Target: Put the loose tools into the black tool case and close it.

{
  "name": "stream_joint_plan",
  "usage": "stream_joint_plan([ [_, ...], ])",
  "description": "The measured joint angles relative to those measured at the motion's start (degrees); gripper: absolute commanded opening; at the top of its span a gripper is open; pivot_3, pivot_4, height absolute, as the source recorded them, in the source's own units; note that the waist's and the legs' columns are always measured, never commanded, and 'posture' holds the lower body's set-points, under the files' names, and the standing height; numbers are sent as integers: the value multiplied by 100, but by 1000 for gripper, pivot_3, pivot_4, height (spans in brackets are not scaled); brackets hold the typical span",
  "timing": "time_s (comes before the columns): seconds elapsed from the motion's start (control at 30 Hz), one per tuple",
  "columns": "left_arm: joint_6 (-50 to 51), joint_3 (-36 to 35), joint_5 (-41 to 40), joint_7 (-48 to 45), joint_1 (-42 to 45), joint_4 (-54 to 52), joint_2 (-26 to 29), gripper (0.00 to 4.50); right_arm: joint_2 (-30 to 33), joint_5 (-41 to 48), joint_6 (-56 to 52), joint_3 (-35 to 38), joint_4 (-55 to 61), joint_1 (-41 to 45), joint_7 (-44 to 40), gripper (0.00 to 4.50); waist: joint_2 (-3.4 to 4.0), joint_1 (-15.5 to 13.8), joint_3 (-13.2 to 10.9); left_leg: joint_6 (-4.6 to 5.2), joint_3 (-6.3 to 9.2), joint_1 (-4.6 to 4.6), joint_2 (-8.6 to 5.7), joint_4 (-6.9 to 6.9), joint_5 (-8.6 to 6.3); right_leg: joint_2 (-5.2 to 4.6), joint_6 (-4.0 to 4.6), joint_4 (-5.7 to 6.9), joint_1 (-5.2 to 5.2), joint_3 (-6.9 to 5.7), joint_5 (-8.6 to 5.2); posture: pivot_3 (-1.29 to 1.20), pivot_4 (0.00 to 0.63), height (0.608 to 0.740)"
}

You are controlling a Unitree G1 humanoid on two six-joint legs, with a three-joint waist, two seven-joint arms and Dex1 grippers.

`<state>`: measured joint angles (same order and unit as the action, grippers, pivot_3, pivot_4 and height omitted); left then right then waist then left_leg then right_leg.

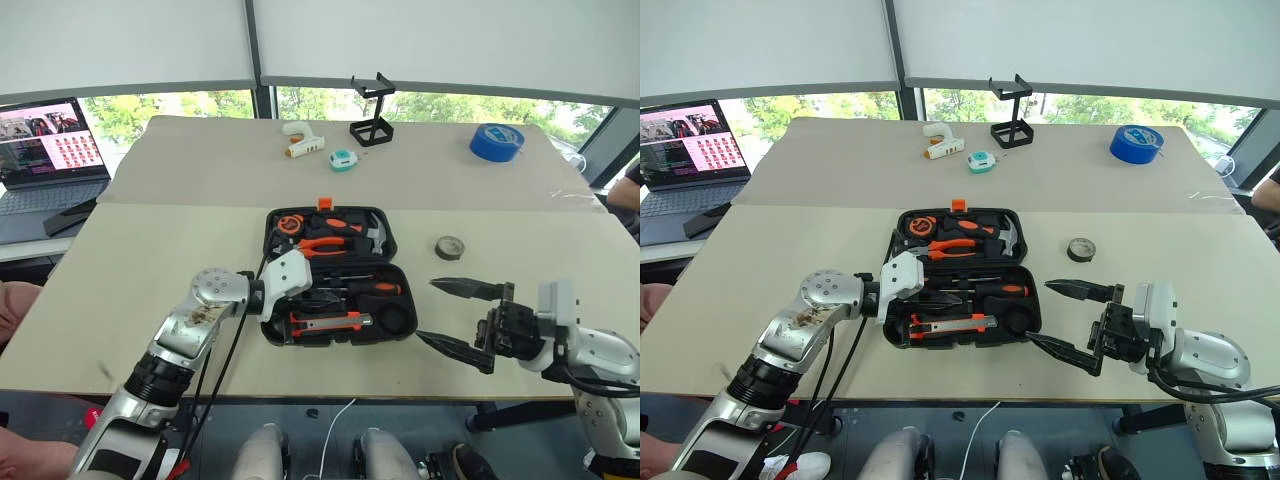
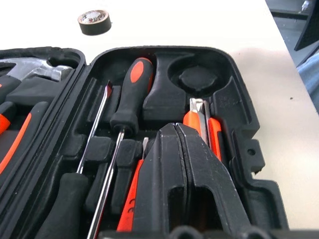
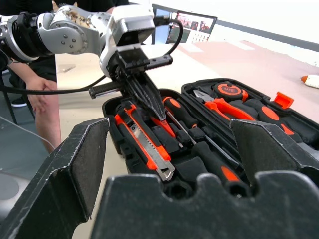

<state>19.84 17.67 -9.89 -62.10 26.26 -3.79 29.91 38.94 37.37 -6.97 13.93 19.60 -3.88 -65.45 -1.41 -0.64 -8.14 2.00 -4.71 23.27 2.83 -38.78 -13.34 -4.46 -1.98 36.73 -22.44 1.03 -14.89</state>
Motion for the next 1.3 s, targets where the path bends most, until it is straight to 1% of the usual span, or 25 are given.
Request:
stream_joint_plan([
  [0.4, -5, 215, 200, -27, -9, -59, 156, 58, -7, -7, 1, -1, 2, -8, 13, 4500, 1, -4, 1, 1, 0, -6, 1, 3, -1, -1, 2, -2, 6, 0, -2, 0, 150, 740],
  [0.53, -39, 545, 665, 51, 116, -52, 232, 58, -44, -12, 3, -18, -26, 30, 13, 4500, 14, -4, 24, 5, -2, -15, 0, 4, -4, -2, 2, -10, 17, 0, -2, 0, 150, 740],
  [0.73, -23, 626, 865, 176, 110, -51, 121, 58, -127, -38, 9, -136, -62, 61, 23, 4500, 16, -37, 53, 6, -4, -30, 0, 4, -5, -6, 4, -10, 29, 2, -5, 0, 150, 740],
  [0.87, -253, 493, 808, 256, -65, -30, 67, 58, -159, -71, 48, -137, -118, 63, 37, 4500, 19, -38, 56, 7, -5, -29, 2, 6, -6, -9, 7, -9, 26, 3, -6, 0, 150, 740],
  [0.9, -359, 376, 712, 266, -145, 20, 8, 58, -166, -88, 78, -136, -133, 61, 42, 4500, 20, -37, 56, 7, -4, -25, 3, 7, -6, -9, 7, -9, 22, 3, -6, 0, 150, 740],
  [0.97, -637, -27, 246, 218, -416, 192, -147, 58, -167, -118, 155, -52, -198, -28, 54, 4500, 15, -31, 51, 7, -2, -7, 8, 8, -6, -10, 7, -8, 6, 1, -6, 0, 150, 740],
  [1.03, -712, -130, 41, 115, -522, 249, -192, 563, -167, -120, 159, 38, -238, -94, 72, 4500, 13, -34, 45, 7, 0, 4, 7, 7, -6, -11, 7, -8, -2, -2, -6, 0, 150, 740],
  [1.07, -723, -210, -86, 53, -583, 255, -199, 688, -168, -119, 169, 78, -257, -115, 90, 4500, 12, -26, 42, 7, -2, 7, 5, 7, -6, -11, 7, -8, -6, 0, -6, 0, 150, 740],
  [1.13, -803, -850, -889, -187, -770, 184, -266, 1366, -178, -107, 253, 443, -479, -237, 195, 4500, 5, -9, 29, 7, -2, 17, 7, 7, -6, -13, 6, -5, -17, 0, -6, 0, 150, 740],
  [1.17, -837, -1022, -1035, -226, -798, 146, -252, 1723, -177, -106, 280, 565, -556, -274, 206, 4500, 5, -8, 28, 7, -2, 16, 8, 7, -6, -13, 7, -5, -17, 0, -6, 0, 150, 740],
  [1.2, -844, -1426, -1375, -240, -894, 14, -199, 2157, -177, -122, 408, 805, -758, -370, 231, 4500, 5, -6, 28, 7, -3, 13, 8, 8, -6, -13, 7, -5, -15, 0, -6, 0, 150, 740],
  [1.23, -850, -1736, -1580, -242, -1011, -83, -101, 2449, -181, -145, 534, 973, -943, -451, 258, 4500, 6, -5, 28, 7, -2, 11, 8, 10, -6, -13, 7, -5, -14, 0, -6, 0, 150, 740],
  [1.27, -844, -2085, -1781, -251, -1207, -155, 96, 2874, -205, -227, 708, 1184, -1191, -561, 309, 4500, 6, 11, 28, 7, -6, 4, 8, 19, -6, -13, 7, -7, -13, 1, -6, 0, 150, 740],
  [1.3, -840, -2296, -1877, -255, -1331, -171, 215, 3198, -227, -260, 799, 1324, -1356, -655, 341, 4500, 6, 18, 27, 7, -7, 0, 8, 26, -6, -13, 9, -8, -13, 3, -7, 0, 150, 740],
])
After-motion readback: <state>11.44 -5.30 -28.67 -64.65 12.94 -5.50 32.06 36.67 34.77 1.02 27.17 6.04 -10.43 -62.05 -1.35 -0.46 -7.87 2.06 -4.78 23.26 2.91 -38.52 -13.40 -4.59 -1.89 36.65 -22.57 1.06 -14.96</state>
